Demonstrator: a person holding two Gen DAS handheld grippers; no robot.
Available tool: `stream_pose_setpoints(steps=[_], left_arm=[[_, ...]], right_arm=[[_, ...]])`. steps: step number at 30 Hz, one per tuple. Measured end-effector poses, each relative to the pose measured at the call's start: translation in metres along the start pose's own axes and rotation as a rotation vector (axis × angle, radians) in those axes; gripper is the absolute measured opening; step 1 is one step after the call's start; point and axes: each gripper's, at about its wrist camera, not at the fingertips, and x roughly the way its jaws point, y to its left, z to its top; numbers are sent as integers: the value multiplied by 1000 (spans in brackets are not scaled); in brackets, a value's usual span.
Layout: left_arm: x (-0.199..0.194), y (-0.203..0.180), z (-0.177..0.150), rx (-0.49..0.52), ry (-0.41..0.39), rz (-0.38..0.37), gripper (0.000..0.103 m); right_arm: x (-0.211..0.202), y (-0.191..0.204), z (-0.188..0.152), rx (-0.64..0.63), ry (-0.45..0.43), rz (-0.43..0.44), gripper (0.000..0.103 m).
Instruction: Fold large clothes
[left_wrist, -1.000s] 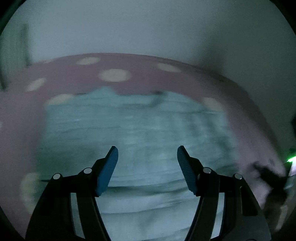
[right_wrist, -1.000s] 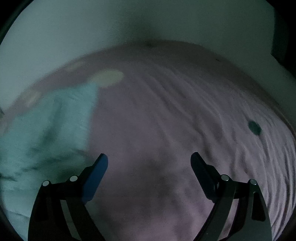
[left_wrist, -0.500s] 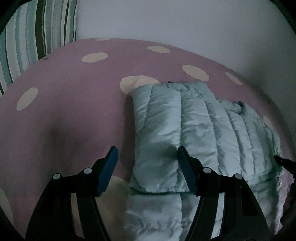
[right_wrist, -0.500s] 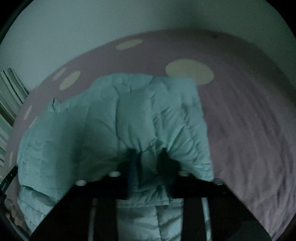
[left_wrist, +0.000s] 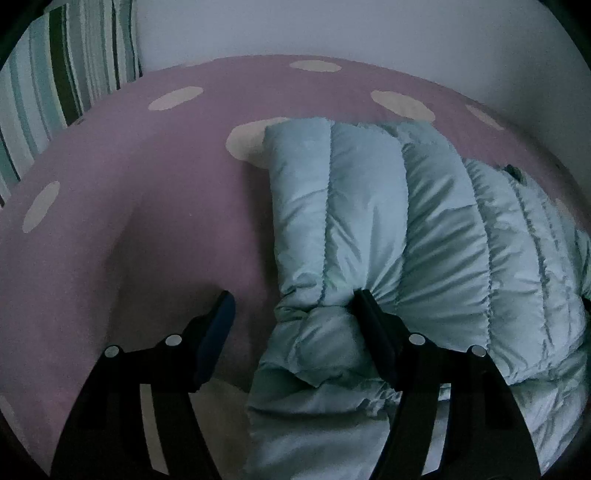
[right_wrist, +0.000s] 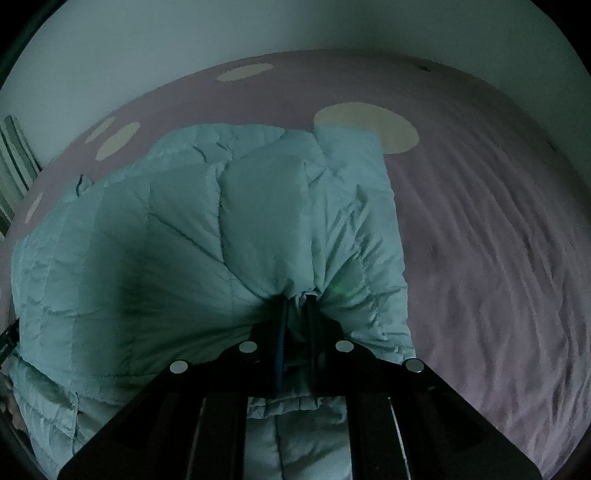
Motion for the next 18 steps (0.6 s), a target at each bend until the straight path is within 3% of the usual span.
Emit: stream_pose_setpoints(steps=[3, 4, 5, 7, 9, 12, 16, 18], left_arm=[[-27, 2, 2, -34, -46, 35, 68], [-34, 0, 3, -37, -66, 34, 68], [-46, -4, 3, -37, -96, 24, 68], [-57, -19, 6, -23, -126, -23, 68], [-57, -39, 9, 9, -124, -73, 68], [-41, -71, 7, 63, -84, -103, 68], [-5, -93, -1, 109, 22, -80, 69], [2, -95, -3, 107, 29, -70, 70]], right_arm=[[-22, -1, 0, 5, -31, -31, 26], [-33, -2, -2, 8, -65, -43, 38], [-47, 3, -3, 9, -127, -60, 43], [-60, 14, -2, -4, -182, -62, 43], [-62, 33, -2, -35, -186, 4, 43], [-44, 61, -5, -106, -131, 60, 41], [-2, 75, -15, -161, -25, 42, 41], [8, 72, -18, -170, -24, 44, 41]])
